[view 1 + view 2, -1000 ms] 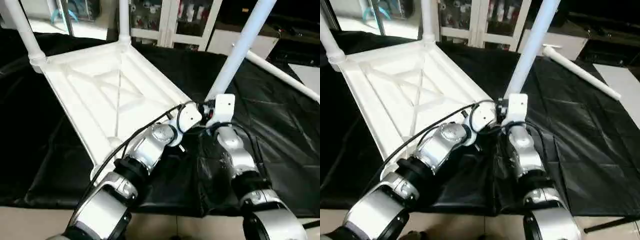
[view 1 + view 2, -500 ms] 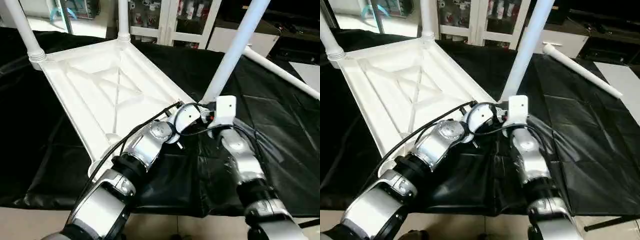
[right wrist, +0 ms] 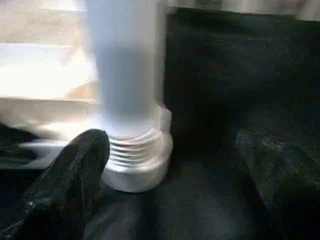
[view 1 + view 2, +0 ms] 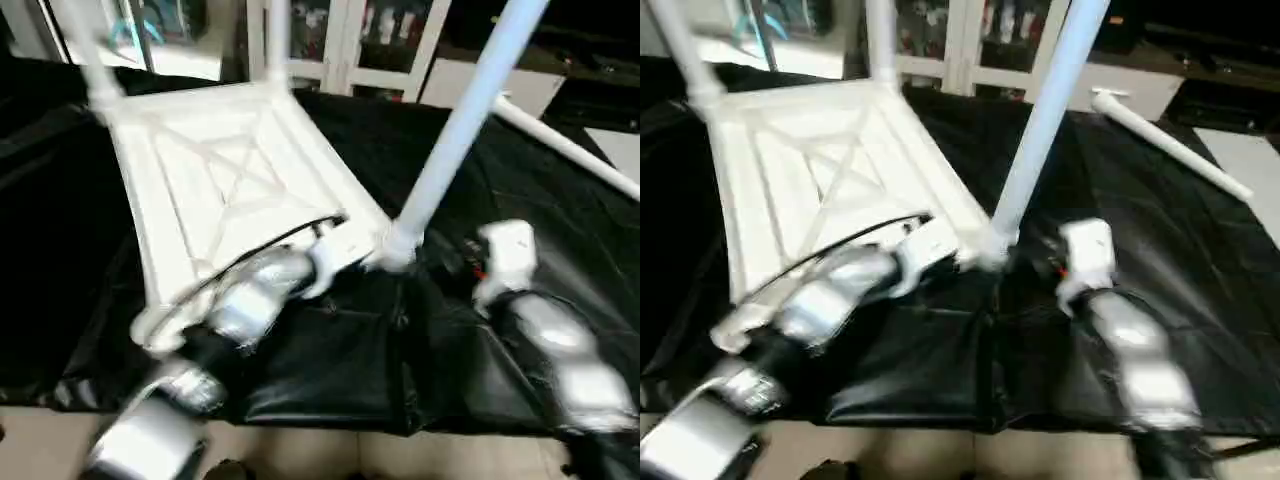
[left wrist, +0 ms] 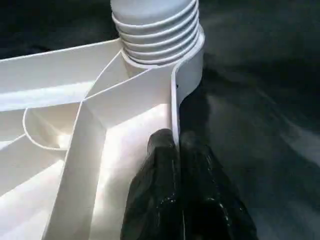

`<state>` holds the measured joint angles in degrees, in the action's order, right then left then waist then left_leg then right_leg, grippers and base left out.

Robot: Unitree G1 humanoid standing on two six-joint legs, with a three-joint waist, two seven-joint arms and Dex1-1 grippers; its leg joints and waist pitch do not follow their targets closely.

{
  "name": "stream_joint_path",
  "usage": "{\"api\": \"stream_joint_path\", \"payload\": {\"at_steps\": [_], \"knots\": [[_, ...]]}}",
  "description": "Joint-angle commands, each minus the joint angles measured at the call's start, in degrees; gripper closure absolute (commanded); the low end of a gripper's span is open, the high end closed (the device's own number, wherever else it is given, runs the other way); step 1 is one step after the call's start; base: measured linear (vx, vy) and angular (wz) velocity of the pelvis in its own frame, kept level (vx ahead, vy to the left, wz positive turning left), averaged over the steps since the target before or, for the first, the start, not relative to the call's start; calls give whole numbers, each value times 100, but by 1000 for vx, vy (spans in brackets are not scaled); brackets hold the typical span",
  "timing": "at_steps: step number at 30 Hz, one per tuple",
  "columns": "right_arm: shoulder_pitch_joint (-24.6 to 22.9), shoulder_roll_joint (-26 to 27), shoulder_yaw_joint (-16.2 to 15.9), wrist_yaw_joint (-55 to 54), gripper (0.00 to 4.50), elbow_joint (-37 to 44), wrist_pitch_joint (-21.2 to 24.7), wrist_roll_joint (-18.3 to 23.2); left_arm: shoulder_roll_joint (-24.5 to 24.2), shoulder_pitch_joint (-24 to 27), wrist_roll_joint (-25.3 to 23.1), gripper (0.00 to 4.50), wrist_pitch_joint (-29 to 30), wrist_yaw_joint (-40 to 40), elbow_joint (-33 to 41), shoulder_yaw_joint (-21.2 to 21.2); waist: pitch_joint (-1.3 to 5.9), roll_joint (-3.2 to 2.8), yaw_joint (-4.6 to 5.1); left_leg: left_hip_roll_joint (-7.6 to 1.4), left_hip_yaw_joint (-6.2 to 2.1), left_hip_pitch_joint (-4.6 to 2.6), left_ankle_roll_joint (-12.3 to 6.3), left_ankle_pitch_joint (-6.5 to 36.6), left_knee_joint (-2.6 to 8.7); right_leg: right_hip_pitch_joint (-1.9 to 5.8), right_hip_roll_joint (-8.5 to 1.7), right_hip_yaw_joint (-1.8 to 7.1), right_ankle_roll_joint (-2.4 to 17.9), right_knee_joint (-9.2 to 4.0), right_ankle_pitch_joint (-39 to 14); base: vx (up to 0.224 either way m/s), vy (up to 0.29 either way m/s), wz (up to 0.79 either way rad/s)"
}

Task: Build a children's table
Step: Insert table leg to table base

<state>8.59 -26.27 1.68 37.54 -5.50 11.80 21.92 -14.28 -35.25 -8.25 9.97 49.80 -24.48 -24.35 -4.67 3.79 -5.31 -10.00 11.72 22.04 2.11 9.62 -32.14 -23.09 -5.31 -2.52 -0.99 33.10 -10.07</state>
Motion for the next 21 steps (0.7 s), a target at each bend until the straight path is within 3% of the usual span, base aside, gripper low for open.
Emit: {"api": "stream_joint_path", "payload": {"at_steps": [1, 5, 6, 7, 11, 17, 21], "knots": [[-41, -255, -5, 839, 4, 196, -51, 278, -51, 372, 254, 450, -121, 805, 191, -512, 255, 62, -2, -396, -143, -171, -391, 1712, 398, 128, -355, 235, 1058, -422, -1637, 0, 0, 0], [-104, -648, 25, 1561, 4, 265, 174, 515, -412, 608, 402, 450, 14, 1302, 691, -633, 263, 42, -37, -413, -143, -178, -341, 1575, 407, 128, -338, 230, 1113, -381, -1551, 0, 0, 0], [-82, -862, -56, 1936, 4, 297, 210, 521, -605, 722, 487, 450, -20, 1588, 974, -680, 271, 57, -42, -406, -136, -182, -328, 1555, 400, 126, -339, 234, 1128, -372, -1494, 0, 0, 0], [-74, -916, -80, 2036, 4, 300, 206, 523, -651, 751, 506, 450, -20, 1657, 1046, -689, 288, 87, -42, -408, -154, -147, -341, 1446, 403, 173, -359, 225, 1131, -339, -1430, 0, 0, 0], [232, -1175, -495, 2626, 4, 99, -130, 193, -921, 888, 581, 450, -146, 2114, 1442, -749, 301, 119, -21, -393, -122, -166, -382, 1309, 368, 136, -357, 230, 1132, -339, -1443, 0, 0, 0], [485, -1215, -959, 3189, 4, -145, -467, -194, -1029, 876, 504, 450, -201, 2210, 1489, -812, 345, 154, -43, -384, -114, -185, -396, 1000, 329, 155, -332, 217, 1270, -258, -919, 0, 0, 0], [712, -1114, -1197, 3370, 4, -495, -793, -446, -1064, 860, 458, 450, -199, 2209, 1483, -822, 360, 158, -51, -375, -107, -183, -388, 1034, 307, 169, -347, 220, 1357, -251, -902, 0, 0, 0]]}}
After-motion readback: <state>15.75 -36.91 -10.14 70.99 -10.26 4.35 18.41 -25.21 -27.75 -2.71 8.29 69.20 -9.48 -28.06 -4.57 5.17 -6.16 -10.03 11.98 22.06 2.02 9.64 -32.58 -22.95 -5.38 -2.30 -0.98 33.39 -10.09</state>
